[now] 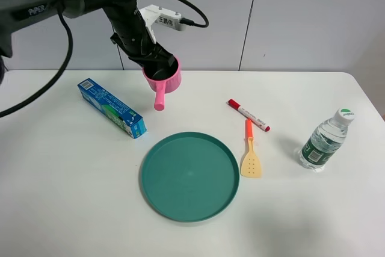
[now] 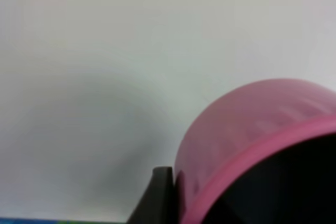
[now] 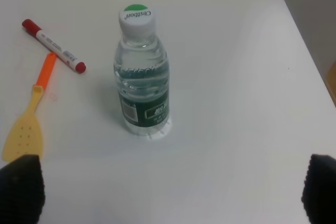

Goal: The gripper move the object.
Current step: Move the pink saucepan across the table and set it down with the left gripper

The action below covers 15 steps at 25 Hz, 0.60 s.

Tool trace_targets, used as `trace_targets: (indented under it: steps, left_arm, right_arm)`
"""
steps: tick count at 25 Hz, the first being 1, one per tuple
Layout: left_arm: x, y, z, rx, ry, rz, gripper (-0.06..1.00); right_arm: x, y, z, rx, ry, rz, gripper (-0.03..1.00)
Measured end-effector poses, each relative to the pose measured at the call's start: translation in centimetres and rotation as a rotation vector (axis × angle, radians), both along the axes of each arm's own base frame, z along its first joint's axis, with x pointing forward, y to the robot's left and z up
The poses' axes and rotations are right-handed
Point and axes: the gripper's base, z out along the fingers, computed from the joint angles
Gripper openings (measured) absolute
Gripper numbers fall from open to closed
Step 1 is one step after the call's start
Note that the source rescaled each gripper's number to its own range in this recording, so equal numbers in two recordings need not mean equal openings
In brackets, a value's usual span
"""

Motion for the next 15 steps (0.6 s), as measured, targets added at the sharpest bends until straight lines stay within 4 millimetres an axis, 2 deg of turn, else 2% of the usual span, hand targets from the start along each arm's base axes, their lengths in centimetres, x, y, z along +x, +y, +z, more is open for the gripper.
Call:
trace_targets:
  steps: [8,15]
  left_arm:
    - [1.1,-0.5,-6.2,0.093,0.066,-0.158,0.00]
    - [1.5,-0.8,-9.2,0.101,0.081,-0.201,0.00]
  right_arm:
    - [0.0,0.0,0.0,0.000,0.000,0.000,1.00]
    - [0.0,0.0,0.0,0.000,0.000,0.000,1.00]
